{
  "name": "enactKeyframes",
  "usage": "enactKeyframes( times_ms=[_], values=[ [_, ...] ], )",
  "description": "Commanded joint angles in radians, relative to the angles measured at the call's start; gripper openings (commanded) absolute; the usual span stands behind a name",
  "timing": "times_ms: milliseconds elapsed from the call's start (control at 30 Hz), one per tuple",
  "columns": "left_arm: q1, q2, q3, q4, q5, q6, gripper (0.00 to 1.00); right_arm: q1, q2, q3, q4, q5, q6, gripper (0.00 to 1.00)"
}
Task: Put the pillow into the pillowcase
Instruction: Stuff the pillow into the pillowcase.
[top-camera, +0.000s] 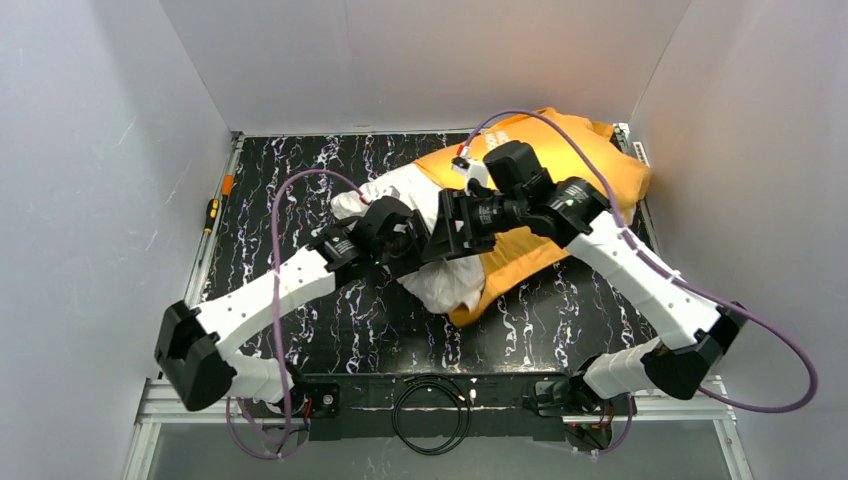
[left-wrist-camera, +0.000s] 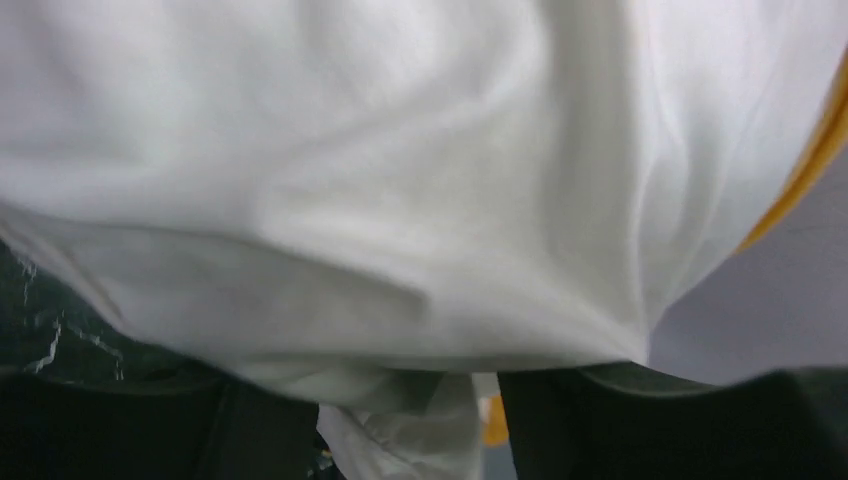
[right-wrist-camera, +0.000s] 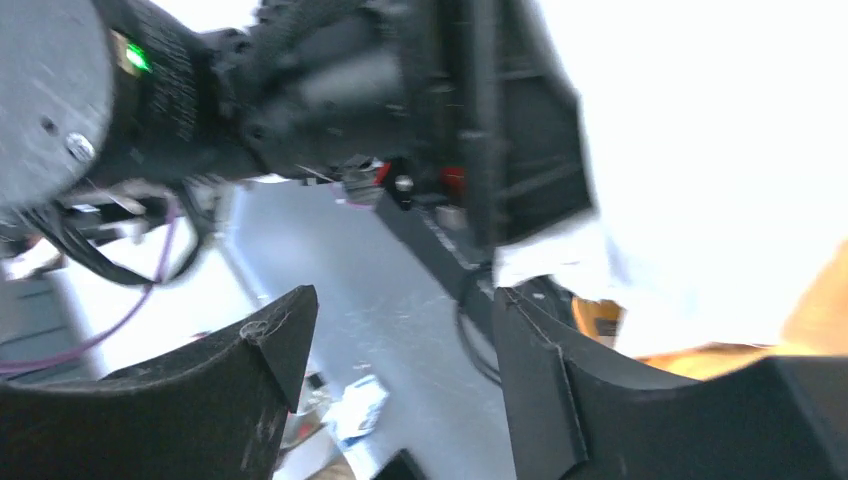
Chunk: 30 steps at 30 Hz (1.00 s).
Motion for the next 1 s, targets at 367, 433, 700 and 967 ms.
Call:
enactKeyframes(
  times_ms=[367, 433, 700, 967],
  values=[
    [0.195, -0.385, -0.198, -0.174, 0.105, 0.036, 0.89, -0.013, 0.210, 0.343, -0.334, 0.653, -0.390, 0.69],
    [0.251, -0.388, -0.213, -0.166, 0.176, 0.058, 0.89, -0.014, 0.271, 0.385, -0.334, 0.686, -0.397, 0.61],
    [0.341, -0.191, -0.203, -0.012, 0.433, 0.107, 0.80, -0.018, 0.372, 0.587, -0.400, 0.621, -0.406, 0.01],
    [0.328, 0.074, -0.091, 0.240, 0.572, 0.058, 0.16, -0.034, 0.328, 0.640, -0.267, 0.166, -0.285, 0.01]
  ],
)
